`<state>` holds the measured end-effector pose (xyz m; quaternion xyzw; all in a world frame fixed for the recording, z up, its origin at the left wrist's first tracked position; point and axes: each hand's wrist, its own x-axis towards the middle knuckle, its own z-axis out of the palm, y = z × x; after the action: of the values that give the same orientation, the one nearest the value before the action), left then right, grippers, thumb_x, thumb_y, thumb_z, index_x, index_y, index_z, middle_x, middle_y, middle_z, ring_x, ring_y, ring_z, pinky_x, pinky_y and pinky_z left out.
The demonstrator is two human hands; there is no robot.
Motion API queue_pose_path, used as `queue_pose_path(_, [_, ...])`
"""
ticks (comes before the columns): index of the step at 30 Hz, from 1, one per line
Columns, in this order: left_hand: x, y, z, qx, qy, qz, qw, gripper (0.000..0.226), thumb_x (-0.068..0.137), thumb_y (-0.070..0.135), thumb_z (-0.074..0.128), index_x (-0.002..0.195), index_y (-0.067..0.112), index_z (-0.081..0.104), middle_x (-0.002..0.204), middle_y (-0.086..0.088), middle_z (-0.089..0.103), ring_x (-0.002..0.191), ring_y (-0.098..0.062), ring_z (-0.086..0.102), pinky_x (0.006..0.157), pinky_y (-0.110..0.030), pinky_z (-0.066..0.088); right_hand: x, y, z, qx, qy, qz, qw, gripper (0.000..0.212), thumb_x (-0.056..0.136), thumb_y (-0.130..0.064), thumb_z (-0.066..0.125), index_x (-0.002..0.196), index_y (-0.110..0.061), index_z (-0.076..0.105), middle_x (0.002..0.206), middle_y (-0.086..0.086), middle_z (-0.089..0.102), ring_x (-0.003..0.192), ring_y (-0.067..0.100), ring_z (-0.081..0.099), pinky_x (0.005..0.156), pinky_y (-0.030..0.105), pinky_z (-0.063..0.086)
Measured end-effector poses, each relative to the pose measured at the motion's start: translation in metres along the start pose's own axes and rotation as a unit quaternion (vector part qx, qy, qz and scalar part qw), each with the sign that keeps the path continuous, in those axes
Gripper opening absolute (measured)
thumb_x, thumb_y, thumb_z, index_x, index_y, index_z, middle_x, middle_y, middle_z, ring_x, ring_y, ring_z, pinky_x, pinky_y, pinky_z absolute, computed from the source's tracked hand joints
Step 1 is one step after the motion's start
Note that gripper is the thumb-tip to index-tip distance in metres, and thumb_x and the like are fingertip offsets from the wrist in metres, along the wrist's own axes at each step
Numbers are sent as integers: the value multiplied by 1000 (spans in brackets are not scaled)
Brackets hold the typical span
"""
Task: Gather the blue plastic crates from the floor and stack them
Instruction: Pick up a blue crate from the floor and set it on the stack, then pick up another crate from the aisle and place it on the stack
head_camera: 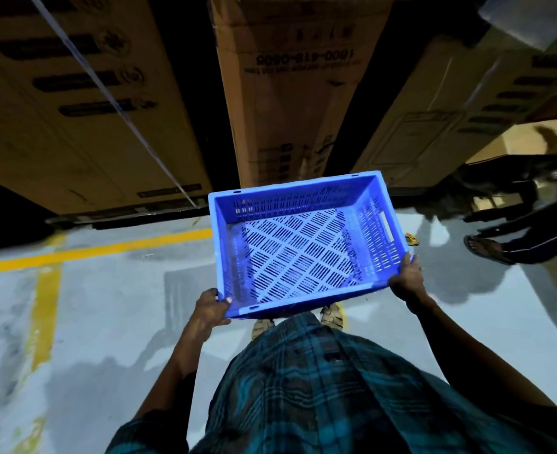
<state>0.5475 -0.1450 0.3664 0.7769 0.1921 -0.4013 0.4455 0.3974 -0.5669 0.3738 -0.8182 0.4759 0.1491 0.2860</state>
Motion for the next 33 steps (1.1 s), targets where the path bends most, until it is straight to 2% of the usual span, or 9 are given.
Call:
queue_pose_path(3, [-4, 1, 8, 22, 48, 4, 999, 22, 93, 17, 63, 109, 5, 54, 118, -21, 62, 92, -36, 66, 61, -38, 59, -9, -6, 2, -12, 13, -13, 1000, 75, 91, -2, 51, 154, 7, 10, 159, 34, 4, 147, 48, 8, 121, 47, 11])
queue_pose_path(7, [-5, 0, 17, 111, 89, 21, 990, 19, 92, 19, 58, 104, 6, 52, 111, -22, 62, 91, -37, 65, 78, -46, 59, -12, -3, 8, 6, 24, -1, 1000, 68, 94, -14, 41, 152, 9, 14, 158, 37, 7, 145, 52, 10, 120, 46, 11])
queue_pose_path(14, [-33, 13, 32, 181, 100, 28, 978, 49, 91, 27, 63, 125, -1, 41, 124, -24, 57, 107, -40, 60, 79, -39, 49, -18, -1, 3, 16, 18, -1, 1000, 66, 97, -11, 50, 156, -6, 19, 164, 20, -2, 147, 48, 5, 119, 49, 19])
queue_pose_path(17, [-50, 19, 37, 292, 123, 46, 947, 67, 90, 37, 62, 139, 4, 31, 141, -21, 40, 122, -42, 50, 91, -47, 47, -32, -4, 0, 101, 22, 11, 995, 67, 90, -13, 61, 151, -7, 33, 165, 14, 6, 145, 43, 19, 105, 41, 36])
queue_pose_path(19, [-60, 31, 43, 368, 122, 91, 917, 73, 92, 40, 59, 148, 10, 23, 153, -17, 26, 133, -39, 40, 98, -50, 43, -49, -9, -3, 210, 37, 25, 977, 64, 90, -10, 64, 148, -7, 39, 157, 8, 29, 132, 32, 42, 93, 34, 43])
queue_pose_path(21, [-69, 46, 51, 402, 87, 138, 901, 74, 93, 41, 56, 152, 14, 19, 159, -14, 18, 142, -36, 30, 104, -50, 38, -70, -11, -1, 293, 51, 31, 954, 63, 87, -17, 67, 145, -13, 45, 146, 6, 47, 116, 26, 53, 96, 41, 46])
queue_pose_path(26, [-74, 67, 76, 469, -98, 291, 828, 68, 97, 40, 51, 154, 14, 21, 160, -9, 25, 145, -28, 30, 112, -46, 35, -143, 10, 12, 385, 40, 65, 920, 57, 96, -18, 61, 148, -18, 39, 131, 2, 54, 111, 24, 60, 82, 38, 49])
queue_pose_path(29, [-82, 70, 95, 507, -209, 374, 748, 66, 96, 40, 51, 153, 16, 26, 156, -9, 35, 141, -27, 37, 111, -43, 36, -196, 40, 13, 394, 55, 75, 914, 51, 97, -17, 62, 145, -20, 45, 125, 3, 63, 106, 22, 64, 76, 30, 48])
queue_pose_path(33, [-110, 69, 126, 535, -289, 444, 658, 62, 98, 38, 52, 152, 19, 30, 152, -8, 43, 137, -27, 44, 105, -37, 40, -264, 85, 18, 446, 122, 132, 877, 43, 98, -18, 61, 140, -21, 51, 121, 4, 68, 105, 26, 66, 78, 36, 51])
